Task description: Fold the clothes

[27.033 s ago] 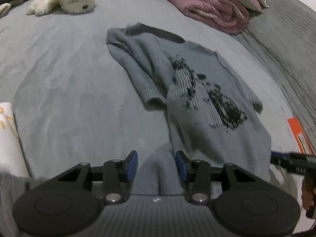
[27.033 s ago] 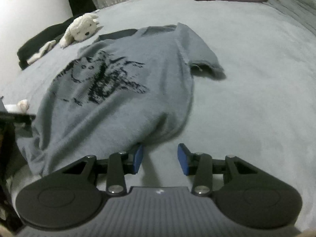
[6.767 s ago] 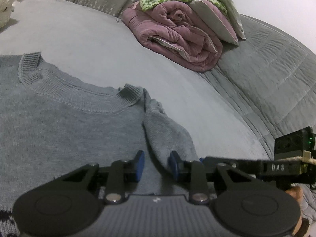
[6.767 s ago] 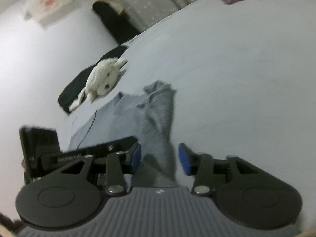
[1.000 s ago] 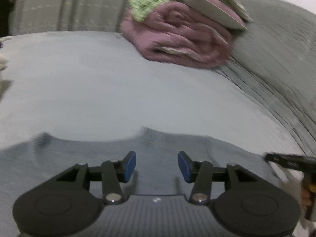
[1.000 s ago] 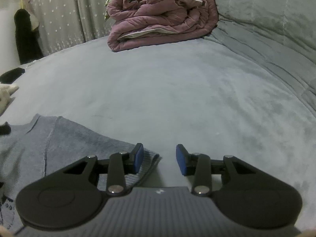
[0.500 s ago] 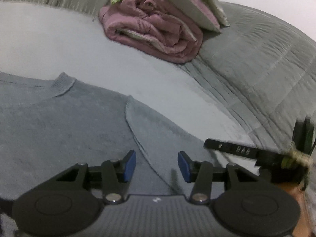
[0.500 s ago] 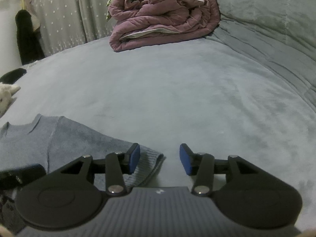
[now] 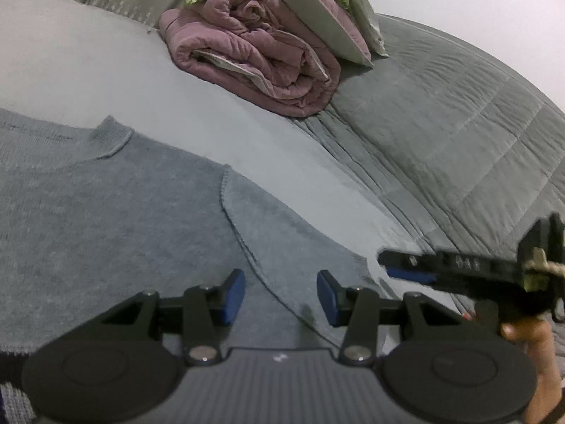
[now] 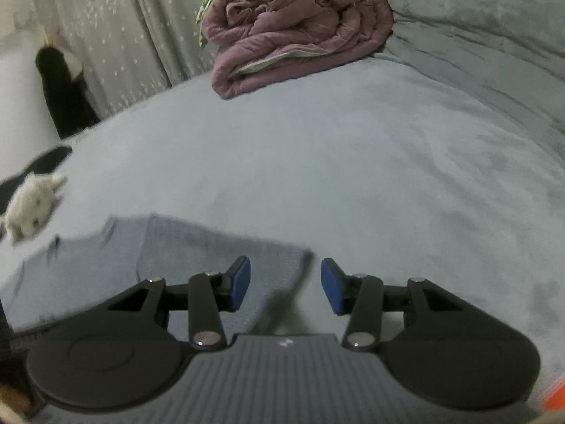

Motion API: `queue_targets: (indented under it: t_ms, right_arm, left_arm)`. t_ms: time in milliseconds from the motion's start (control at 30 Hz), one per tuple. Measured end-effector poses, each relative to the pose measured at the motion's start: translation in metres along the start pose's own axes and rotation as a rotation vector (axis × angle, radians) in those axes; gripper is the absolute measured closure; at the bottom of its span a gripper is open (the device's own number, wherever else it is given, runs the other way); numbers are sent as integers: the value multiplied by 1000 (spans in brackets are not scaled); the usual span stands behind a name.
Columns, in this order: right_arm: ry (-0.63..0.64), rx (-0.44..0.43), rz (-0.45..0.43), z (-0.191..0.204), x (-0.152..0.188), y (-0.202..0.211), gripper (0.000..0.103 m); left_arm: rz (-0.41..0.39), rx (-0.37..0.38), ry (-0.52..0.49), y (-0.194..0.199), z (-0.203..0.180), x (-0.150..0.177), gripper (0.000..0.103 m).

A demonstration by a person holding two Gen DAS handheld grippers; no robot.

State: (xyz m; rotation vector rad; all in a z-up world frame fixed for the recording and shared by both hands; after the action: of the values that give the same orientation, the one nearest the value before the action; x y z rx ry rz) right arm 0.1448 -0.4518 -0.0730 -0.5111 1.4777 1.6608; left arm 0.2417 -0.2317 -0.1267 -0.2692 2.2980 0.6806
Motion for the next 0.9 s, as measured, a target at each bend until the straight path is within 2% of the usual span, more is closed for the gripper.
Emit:
queue_targets:
  t_ms: [167, 267, 400, 467, 700, 900]
  right_arm:
    - [80, 30, 34, 4, 33, 22, 54]
    - [102, 7, 20, 13, 46, 25, 60]
    - [176, -47, 22, 38, 50, 12, 62]
    - [194, -42, 4, 46, 49, 6, 62]
    - [55, -127, -41, 51, 36, -1, 62]
    - [5, -195, -33, 59, 36, -7, 62]
  left_arm:
    - [-4, 14, -13, -2, -5, -1, 56]
    - [1, 22, -39, -3, -11, 0, 56]
    - [12, 31, -68, -4, -16, 3, 57]
    - [26, 29, -61, -6, -15, 4, 56]
    - [37, 30, -46, -8, -13, 6, 56]
    - [39, 30, -44, -8, -13, 6, 56]
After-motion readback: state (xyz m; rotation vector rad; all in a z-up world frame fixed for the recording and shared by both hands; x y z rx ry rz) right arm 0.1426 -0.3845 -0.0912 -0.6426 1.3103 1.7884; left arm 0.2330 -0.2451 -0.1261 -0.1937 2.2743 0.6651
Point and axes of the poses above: each gripper's, at about its wrist camera, not at the fingertips, and y roughly against the way its jaws point, z to its left, x to its underside, the point moved 7 cm from there along -y, roughly the way its jaws point, and after that the axes turned 2 degrees about y, right-handed, at the moved point
